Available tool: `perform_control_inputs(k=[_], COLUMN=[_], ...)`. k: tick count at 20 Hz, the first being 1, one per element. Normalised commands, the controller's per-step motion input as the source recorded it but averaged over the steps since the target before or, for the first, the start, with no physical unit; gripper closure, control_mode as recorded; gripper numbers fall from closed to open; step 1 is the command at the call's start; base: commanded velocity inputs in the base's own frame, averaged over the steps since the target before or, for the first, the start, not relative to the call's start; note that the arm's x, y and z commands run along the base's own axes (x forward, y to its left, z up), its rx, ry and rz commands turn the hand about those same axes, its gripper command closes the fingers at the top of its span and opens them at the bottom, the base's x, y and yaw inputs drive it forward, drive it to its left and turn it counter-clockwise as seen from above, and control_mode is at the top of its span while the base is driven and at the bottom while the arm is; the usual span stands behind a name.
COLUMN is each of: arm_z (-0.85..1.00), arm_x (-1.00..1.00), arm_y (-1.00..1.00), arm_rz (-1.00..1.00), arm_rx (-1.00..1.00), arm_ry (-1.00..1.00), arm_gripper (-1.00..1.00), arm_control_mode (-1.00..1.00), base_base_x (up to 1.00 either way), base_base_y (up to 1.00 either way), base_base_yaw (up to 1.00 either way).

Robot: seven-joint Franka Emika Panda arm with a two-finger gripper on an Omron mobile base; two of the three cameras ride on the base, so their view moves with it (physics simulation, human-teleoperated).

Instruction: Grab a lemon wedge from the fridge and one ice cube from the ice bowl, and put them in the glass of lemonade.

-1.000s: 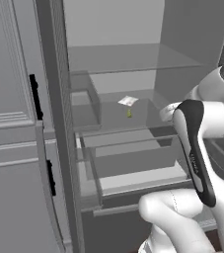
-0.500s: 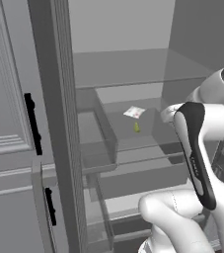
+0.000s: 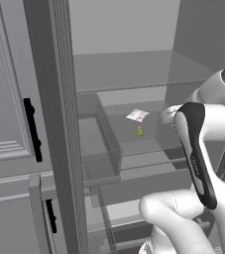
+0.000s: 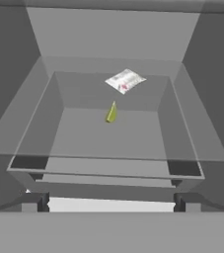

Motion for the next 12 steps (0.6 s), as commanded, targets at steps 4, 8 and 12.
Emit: perform_control_inputs(k=[4,8,12], arm_z=[-0.95,-0.87,-0.53], arm_x=[0.14,0.38,0.81], arm_y=[0.03,0.20,0.34], arm_rz=[0.00,-0.01,-0.08], arm_rx=[0.08,0.05,0.00], arm_ry=[0.00,0.00,-0.03], arm_gripper=[-1.00,-1.00,-1.00], arm_control_mode=[-1.00,-1.00,-1.00], base_base_x=[0.00,0.00,0.00], base_base_y=[0.00,0.00,0.00], base_base_yaw=[0.00,0.00,0.00])
